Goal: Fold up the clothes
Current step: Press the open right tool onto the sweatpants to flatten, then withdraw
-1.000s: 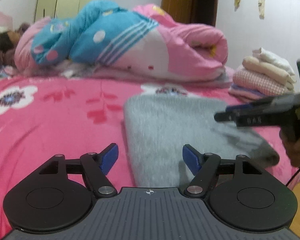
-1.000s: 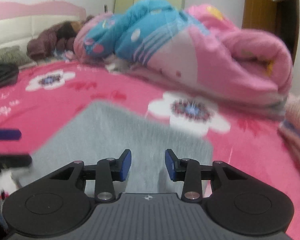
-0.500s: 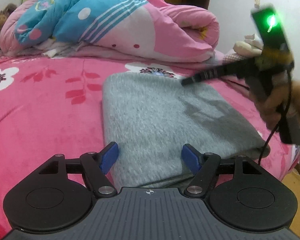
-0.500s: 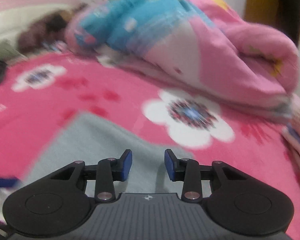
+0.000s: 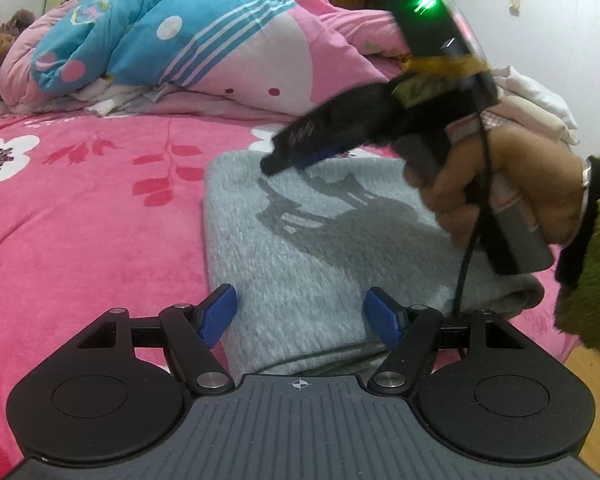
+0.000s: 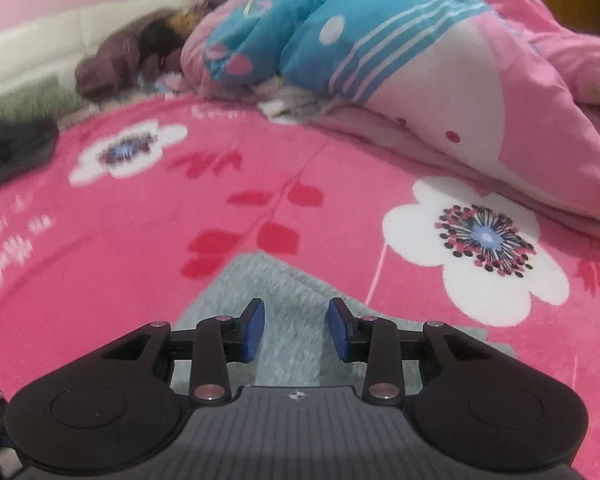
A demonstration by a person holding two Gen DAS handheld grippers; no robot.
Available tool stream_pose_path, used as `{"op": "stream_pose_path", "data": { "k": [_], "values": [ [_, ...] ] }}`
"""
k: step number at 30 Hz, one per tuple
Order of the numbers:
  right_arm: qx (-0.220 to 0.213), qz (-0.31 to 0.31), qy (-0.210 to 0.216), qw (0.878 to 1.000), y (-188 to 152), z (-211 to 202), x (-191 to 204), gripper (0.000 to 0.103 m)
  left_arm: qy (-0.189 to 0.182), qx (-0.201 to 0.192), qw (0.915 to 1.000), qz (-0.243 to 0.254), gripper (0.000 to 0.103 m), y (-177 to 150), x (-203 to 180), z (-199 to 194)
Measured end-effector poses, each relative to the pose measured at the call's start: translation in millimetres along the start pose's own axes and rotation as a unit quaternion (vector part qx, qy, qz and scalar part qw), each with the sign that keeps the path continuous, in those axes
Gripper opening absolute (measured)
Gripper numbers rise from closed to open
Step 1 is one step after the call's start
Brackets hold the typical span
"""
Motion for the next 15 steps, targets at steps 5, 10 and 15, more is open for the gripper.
{"op": "stream_pose_path", "data": {
  "k": [5,10,15],
  "values": [
    [0.016,0.043,-0.01,0.999,-2.5,21.7,-14.4,0.038,0.003,-0.002,1.0,0.003,0.072,-1.1,-0.6,-0.5],
    [0.0,0.075,-0.019,0.997,0.8,18.9,-22.2,0.037,0.004,-0.004,1.0,0.006,0.072,-0.9,-1.1,-0.8],
    [-0.04,0.089,-0.048,0.994,7.3,-26.2,-49.9,0.037,0.004,-0.004,1.0,0.006,0.072,-0.5,-0.3,-0.4]
  ]
}}
Point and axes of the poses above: each gripper's, at about its wrist camera, not at the fingertips, and z roughly the way its jaws point, x to its left, y to its top, the point moved 7 cm from there along z, roughly the way its jaws point, and after that the axes turned 8 degrees about z, right-handed, at the moved point
